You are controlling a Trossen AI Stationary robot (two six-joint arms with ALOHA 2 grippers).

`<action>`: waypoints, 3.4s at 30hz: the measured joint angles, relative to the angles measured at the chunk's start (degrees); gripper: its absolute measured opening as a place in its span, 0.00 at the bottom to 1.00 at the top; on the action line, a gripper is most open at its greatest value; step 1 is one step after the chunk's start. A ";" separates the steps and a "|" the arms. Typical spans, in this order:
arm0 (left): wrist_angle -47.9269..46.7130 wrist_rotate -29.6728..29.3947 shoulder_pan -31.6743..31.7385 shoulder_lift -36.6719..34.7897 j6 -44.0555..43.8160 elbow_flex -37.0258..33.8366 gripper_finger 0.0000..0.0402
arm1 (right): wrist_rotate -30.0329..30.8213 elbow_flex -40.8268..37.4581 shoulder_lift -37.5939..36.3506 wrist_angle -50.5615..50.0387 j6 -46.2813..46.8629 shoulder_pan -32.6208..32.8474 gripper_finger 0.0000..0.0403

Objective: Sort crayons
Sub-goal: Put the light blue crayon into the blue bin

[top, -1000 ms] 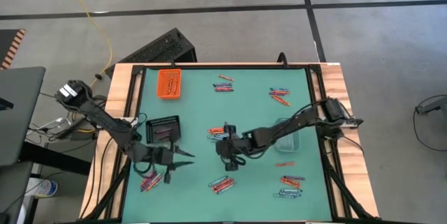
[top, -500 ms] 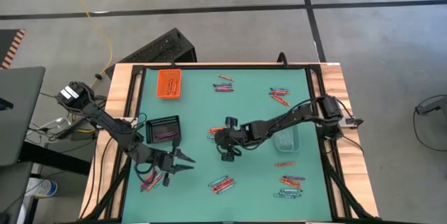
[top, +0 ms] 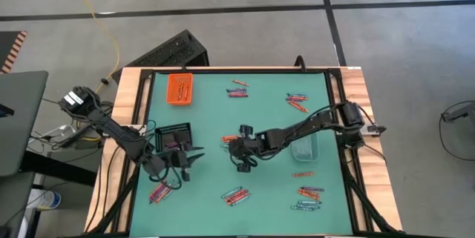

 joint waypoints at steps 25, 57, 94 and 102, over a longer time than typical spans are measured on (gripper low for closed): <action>0.27 8.14 -0.70 -1.52 -1.22 -0.32 0.22 | -0.80 -0.12 0.36 1.95 -4.57 -0.43 0.27; 0.98 11.43 -0.70 -1.48 -0.90 -0.30 0.22 | -1.00 -0.03 6.76 1.10 -0.40 -0.34 0.24; -1.27 12.69 -0.70 -1.48 -2.32 -0.25 0.22 | 18.02 -0.22 -19.71 -54.54 39.16 6.71 0.00; -1.22 12.69 -0.70 -1.48 -2.63 -0.25 0.22 | 14.20 -0.21 -19.30 -69.50 68.39 9.54 0.00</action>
